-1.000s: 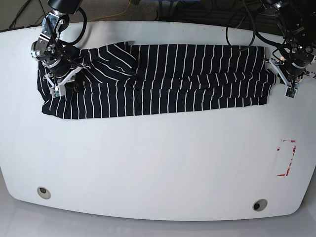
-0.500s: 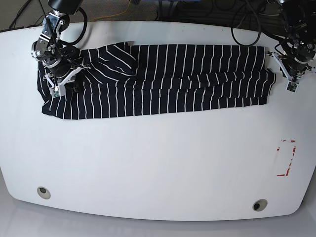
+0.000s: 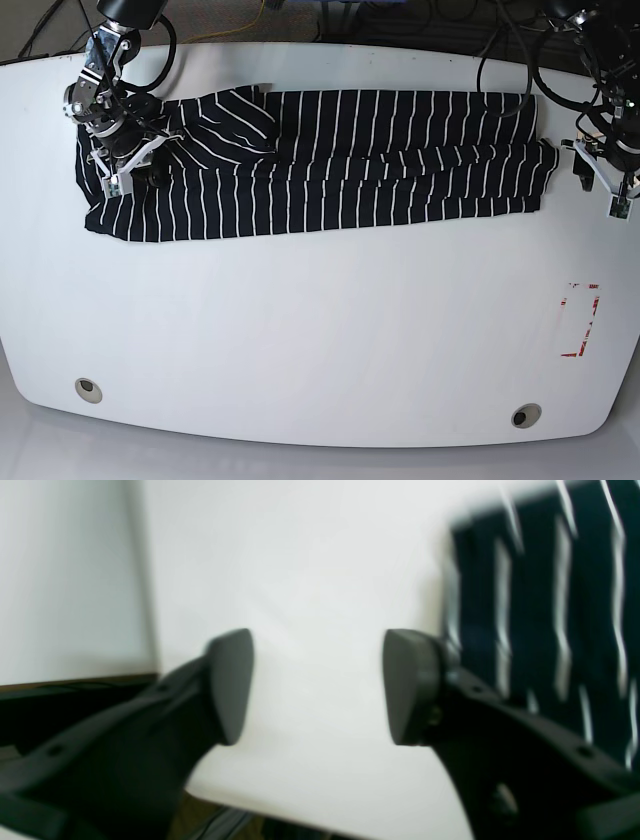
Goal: Layout the t-shirt on the table in an organized manner, then fold the t-shirt properly
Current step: 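Grasp the shirt end with the left gripper and tug it outward, then regrasp the shirt end with the left gripper and straighten it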
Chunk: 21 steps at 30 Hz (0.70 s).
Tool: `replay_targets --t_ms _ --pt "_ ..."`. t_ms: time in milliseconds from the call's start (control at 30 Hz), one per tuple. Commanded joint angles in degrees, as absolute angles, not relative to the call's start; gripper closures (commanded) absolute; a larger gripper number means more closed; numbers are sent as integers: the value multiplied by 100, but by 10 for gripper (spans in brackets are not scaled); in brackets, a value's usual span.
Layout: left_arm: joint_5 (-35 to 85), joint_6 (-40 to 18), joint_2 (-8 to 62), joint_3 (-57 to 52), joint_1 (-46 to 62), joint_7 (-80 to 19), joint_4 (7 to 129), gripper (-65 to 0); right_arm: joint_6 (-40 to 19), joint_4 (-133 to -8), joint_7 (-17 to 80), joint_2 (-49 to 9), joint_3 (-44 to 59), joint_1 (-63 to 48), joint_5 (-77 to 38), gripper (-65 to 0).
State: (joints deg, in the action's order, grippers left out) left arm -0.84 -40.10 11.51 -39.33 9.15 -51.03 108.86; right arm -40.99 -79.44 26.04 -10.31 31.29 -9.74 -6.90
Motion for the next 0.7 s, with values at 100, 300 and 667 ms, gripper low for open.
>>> replay_targets --t_ms 100,300,667 --pt "-66 -4000 1068 -3943 760 -5165 10897 -437 -4000 -7793 3407 -1015 3099 -1086 -75 -24" --pt "13 -4000 796 -3864 752 -5622 10870 -458 -4000 -7793 3407 -1007 3099 -1086 -75 -24" --pt "998 -4000 295 -3855 927 -6123 10862 -463 -4000 -7793 3407 -1007 3099 -1086 -75 -24"
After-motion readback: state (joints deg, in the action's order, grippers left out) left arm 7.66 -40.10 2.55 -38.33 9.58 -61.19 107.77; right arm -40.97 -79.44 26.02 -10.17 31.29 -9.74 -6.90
